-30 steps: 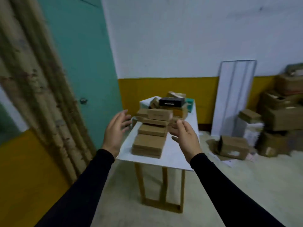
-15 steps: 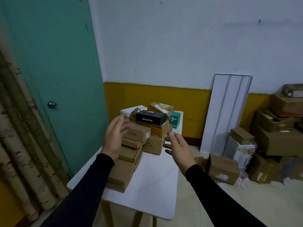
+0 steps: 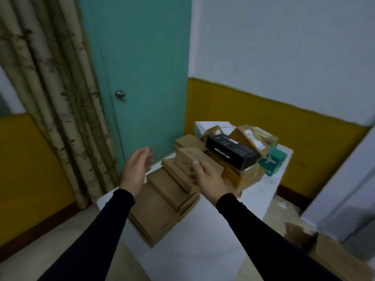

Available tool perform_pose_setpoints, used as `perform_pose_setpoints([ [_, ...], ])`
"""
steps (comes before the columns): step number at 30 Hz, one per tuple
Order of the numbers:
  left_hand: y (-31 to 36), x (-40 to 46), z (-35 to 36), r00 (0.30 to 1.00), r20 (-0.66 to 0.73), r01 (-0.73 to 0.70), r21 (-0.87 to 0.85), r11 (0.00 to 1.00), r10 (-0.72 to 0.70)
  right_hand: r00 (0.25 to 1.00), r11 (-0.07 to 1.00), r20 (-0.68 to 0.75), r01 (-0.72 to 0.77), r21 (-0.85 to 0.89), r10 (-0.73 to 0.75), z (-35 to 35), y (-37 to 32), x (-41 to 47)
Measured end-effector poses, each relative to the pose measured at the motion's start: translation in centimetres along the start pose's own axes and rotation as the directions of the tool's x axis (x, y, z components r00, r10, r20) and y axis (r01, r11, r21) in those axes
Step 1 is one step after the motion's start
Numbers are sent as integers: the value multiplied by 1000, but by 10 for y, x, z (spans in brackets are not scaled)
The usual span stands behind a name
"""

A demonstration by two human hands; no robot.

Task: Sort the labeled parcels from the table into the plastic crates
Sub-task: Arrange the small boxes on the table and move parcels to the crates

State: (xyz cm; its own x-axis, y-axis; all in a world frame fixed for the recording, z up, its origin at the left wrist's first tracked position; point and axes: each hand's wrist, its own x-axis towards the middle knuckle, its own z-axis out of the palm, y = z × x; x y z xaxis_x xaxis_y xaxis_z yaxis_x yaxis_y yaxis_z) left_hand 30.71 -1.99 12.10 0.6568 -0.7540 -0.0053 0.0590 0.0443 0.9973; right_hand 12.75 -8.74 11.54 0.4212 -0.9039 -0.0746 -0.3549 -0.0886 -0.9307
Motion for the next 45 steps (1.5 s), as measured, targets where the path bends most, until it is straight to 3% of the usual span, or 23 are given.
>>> perform_pose_setpoints([
  [5, -54, -2, -15, 948, -297, 155, 117, 981, -114, 951, 997, 308, 45, -67, -22, 14, 23, 58],
  [11, -129, -23, -11, 745, -528, 583, 219, 782, -408, 847, 986, 531, 64, -154, 28, 24, 65, 100],
  [14, -161, -43, 8, 656, -540, 711, 209, 671, -527, 799, 983, 594, 28, -183, 88, 28, 88, 100],
  [19, -189, -62, 29, 587, -448, 756, 5, 655, -674, 758, 976, 638, 11, -220, 135, 32, 121, 89],
  [31, -187, -59, 20, 618, -485, 740, 94, 666, -619, 752, 950, 625, -5, -312, 209, 31, 156, 55],
  [35, -183, -63, 22, 639, -456, 719, 69, 692, -619, 723, 946, 610, -242, -216, 325, 48, 165, 58],
  [38, -189, -66, 21, 646, -431, 711, 39, 702, -630, 638, 863, 609, -475, -170, 471, 59, 173, 61],
  [40, -192, -67, 20, 655, -436, 695, 27, 718, -618, 614, 844, 613, -507, -175, 497, 63, 178, 63],
  [45, -188, -73, 12, 642, -512, 654, -22, 756, -570, 644, 838, 574, -525, -149, 506, 61, 176, 59],
])
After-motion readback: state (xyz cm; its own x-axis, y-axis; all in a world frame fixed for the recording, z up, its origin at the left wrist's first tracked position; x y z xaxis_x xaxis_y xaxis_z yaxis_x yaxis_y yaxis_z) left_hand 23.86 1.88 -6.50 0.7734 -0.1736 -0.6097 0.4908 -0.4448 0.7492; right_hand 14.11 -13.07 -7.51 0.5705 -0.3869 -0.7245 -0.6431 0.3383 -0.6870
